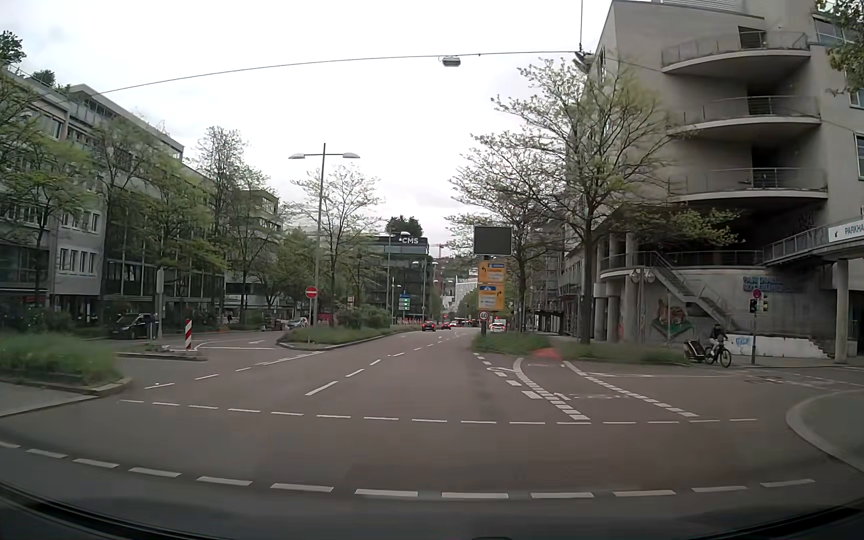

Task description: Follow the waypoints while adhering to traffic rules and regulations

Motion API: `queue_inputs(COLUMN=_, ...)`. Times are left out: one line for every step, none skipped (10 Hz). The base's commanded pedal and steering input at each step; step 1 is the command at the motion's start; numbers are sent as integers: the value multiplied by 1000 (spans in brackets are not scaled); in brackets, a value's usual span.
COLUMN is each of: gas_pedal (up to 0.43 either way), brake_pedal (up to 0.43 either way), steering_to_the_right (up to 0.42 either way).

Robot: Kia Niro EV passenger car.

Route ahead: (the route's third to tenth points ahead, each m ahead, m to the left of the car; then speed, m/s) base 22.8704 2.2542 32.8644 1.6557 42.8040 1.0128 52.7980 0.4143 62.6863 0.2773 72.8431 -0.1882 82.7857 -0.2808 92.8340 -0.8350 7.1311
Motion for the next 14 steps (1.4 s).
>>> queue_inputs(gas_pedal=319, brake_pedal=0, steering_to_the_right=-1)
queue_inputs(gas_pedal=311, brake_pedal=0, steering_to_the_right=-5)
queue_inputs(gas_pedal=311, brake_pedal=0, steering_to_the_right=-8)
queue_inputs(gas_pedal=299, brake_pedal=0, steering_to_the_right=-8)
queue_inputs(gas_pedal=280, brake_pedal=0, steering_to_the_right=-7)
queue_inputs(gas_pedal=260, brake_pedal=0, steering_to_the_right=-7)
queue_inputs(gas_pedal=240, brake_pedal=0, steering_to_the_right=-7)
queue_inputs(gas_pedal=228, brake_pedal=0, steering_to_the_right=-7)
queue_inputs(gas_pedal=209, brake_pedal=0, steering_to_the_right=-7)
queue_inputs(gas_pedal=197, brake_pedal=0, steering_to_the_right=-6)
queue_inputs(gas_pedal=189, brake_pedal=0, steering_to_the_right=-6)
queue_inputs(gas_pedal=169, brake_pedal=0, steering_to_the_right=-5)
queue_inputs(gas_pedal=157, brake_pedal=0, steering_to_the_right=-4)
queue_inputs(gas_pedal=157, brake_pedal=0, steering_to_the_right=-4)
